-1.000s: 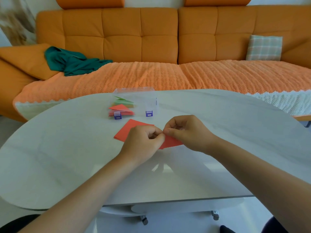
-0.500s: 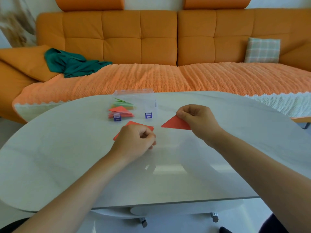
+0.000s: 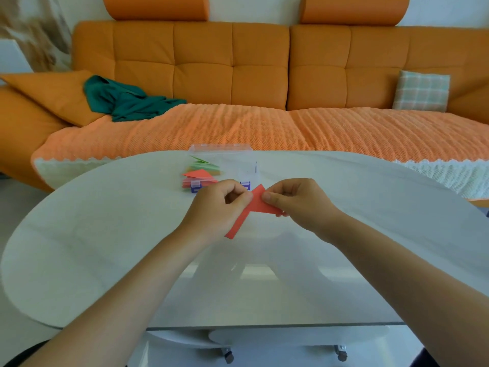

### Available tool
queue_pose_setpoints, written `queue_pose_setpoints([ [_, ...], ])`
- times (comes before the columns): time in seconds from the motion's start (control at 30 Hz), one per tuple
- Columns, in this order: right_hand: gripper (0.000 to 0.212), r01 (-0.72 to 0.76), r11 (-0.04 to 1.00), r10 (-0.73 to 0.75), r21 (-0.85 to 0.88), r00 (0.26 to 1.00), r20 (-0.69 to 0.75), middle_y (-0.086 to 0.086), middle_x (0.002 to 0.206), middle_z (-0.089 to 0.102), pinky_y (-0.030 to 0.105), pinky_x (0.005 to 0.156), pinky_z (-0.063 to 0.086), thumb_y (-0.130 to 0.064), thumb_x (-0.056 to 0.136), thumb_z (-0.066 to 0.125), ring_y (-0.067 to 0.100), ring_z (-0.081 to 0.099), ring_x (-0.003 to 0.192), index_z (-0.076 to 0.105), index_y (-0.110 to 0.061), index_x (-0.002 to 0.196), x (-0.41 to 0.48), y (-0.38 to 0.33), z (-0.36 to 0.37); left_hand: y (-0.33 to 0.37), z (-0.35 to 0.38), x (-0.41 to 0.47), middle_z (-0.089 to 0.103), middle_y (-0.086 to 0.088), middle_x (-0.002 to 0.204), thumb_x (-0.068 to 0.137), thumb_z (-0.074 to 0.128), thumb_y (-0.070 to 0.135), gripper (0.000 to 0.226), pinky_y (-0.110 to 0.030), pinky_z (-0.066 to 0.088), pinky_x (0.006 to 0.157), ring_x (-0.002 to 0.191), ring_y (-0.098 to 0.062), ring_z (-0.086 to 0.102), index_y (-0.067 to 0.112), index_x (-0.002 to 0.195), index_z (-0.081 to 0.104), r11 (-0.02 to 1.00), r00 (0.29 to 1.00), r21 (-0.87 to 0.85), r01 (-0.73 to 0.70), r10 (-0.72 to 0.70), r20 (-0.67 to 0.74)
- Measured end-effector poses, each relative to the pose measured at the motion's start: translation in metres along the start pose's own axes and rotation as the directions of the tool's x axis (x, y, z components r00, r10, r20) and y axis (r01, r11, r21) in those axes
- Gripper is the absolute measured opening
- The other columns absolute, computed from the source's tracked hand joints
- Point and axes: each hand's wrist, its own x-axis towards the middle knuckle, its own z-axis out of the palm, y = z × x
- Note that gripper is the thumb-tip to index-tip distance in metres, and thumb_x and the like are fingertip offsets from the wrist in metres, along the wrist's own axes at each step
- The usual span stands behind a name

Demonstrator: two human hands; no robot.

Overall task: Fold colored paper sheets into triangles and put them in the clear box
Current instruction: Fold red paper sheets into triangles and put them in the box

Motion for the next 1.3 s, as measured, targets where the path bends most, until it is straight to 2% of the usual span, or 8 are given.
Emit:
queue_pose_setpoints([
  [0.2, 0.013, -0.007, 1.000, 0.005, -0.011, 0.985, -0.170, 0.003, 0.066, 0.067, 0.019, 0.055, 0.044, -0.024, 0.091, 0.071, 0.004, 0.055, 0.055, 0.076, -0.018, 0.081, 0.015, -0.003, -0.001, -0.018, -0.028, 0.011, 0.054, 0.011, 0.063, 0.095, 0.065, 0.031, 0.024, -0.024, 0.037, 0.058, 0.059, -0.004, 0.049, 0.027, 0.072, 0.058, 0.940, 0.985, 0.331, -0.077, 0.020, 0.172],
  [0.33, 0.014, -0.005, 1.000, 0.003, -0.013, 0.977, -0.212, -0.004, 0.062, 0.065, 0.011, 0.045, 0.038, -0.025, 0.093, 0.070, -0.002, 0.050, 0.047, 0.077, -0.017, 0.083, 0.031, -0.010, 0.010, -0.034, -0.061, 0.026, 0.058, 0.022, 0.064, 0.095, 0.061, 0.024, 0.021, -0.008, 0.035, 0.057, 0.068, 0.011, 0.055, 0.016, 0.077, 0.066, 0.943, 0.999, 0.334, -0.008, -0.006, 0.041],
  [0.5, 0.011, 0.034, 0.999, -0.038, -0.030, 0.983, -0.177, -0.007, 0.065, 0.065, 0.011, 0.051, 0.042, -0.022, 0.093, 0.070, -0.002, 0.054, 0.050, 0.076, -0.015, 0.088, 0.076, -0.029, 0.047, -0.067, -0.084, 0.046, 0.058, 0.002, 0.115, 0.097, 0.056, 0.023, 0.023, -0.032, 0.046, 0.090, 0.110, -0.017, 0.054, 0.019, 0.118, 0.064, 0.893, 0.998, 0.447, 0.061, -0.042, -0.054],
  [0.6, 0.010, 0.050, 0.995, -0.063, -0.092, 0.986, -0.152, -0.007, 0.071, 0.066, 0.021, 0.061, 0.044, -0.024, 0.092, 0.071, 0.004, 0.054, 0.058, 0.076, -0.015, 0.091, 0.112, -0.037, 0.072, -0.082, -0.087, 0.049, 0.051, -0.004, 0.130, 0.098, 0.055, 0.024, 0.036, -0.040, 0.044, 0.100, 0.125, -0.024, 0.046, 0.018, 0.134, 0.054, 0.873, 0.996, 0.481, 0.084, -0.057, -0.071],
  [0.7, 0.013, 0.033, 0.981, -0.052, -0.191, 0.994, -0.095, -0.006, 0.069, 0.065, 0.021, 0.056, 0.043, -0.024, 0.093, 0.070, 0.005, 0.051, 0.054, 0.077, -0.012, 0.092, 0.143, -0.038, 0.094, -0.089, -0.090, 0.053, 0.045, -0.006, 0.141, 0.100, 0.053, 0.025, 0.044, -0.043, 0.042, 0.105, 0.131, -0.025, 0.044, 0.019, 0.142, 0.045, 0.884, 0.994, 0.455, 0.102, -0.078, -0.072],
  [0.87, 0.020, -0.002, 0.951, -0.002, -0.310, 1.000, -0.013, 0.011, 0.089, 0.075, 0.028, 0.066, 0.050, -0.024, 0.093, 0.070, 0.012, 0.056, 0.063, 0.078, -0.005, 0.095, 0.168, -0.030, 0.111, -0.100, -0.092, 0.053, 0.044, -0.004, 0.143, 0.097, 0.054, 0.027, 0.049, -0.047, 0.043, 0.104, 0.132, -0.025, 0.042, 0.026, 0.145, 0.043, 0.889, 0.998, 0.455, 0.057, -0.057, -0.013],
  [1.1, 0.018, 0.031, 0.900, -0.003, -0.435, 0.998, 0.066, 0.005, 0.093, 0.075, 0.025, 0.072, 0.050, -0.026, 0.091, 0.072, 0.013, 0.063, 0.077, 0.080, -0.012, 0.097, 0.172, -0.026, 0.120, -0.106, -0.080, 0.056, 0.039, -0.003, 0.145, 0.096, 0.054, 0.036, 0.050, -0.042, 0.042, 0.103, 0.133, -0.025, 0.039, 0.032, 0.145, 0.044, 0.849, 0.995, 0.526, 0.054, -0.087, 0.038],
  [1.3, 0.018, 0.073, 0.794, -0.081, -0.604, 0.997, 0.015, -0.003, 0.106, 0.075, 0.039, 0.088, 0.057, -0.030, 0.091, 0.069, 0.017, 0.068, 0.095, 0.078, -0.021, 0.104, 0.166, -0.032, 0.120, -0.106, -0.075, 0.057, 0.040, -0.004, 0.138, 0.098, 0.053, 0.035, 0.038, -0.039, 0.045, 0.097, 0.129, -0.024, 0.041, 0.025, 0.134, 0.055, 0.854, 0.995, 0.515, 0.075, -0.101, 0.024],
])
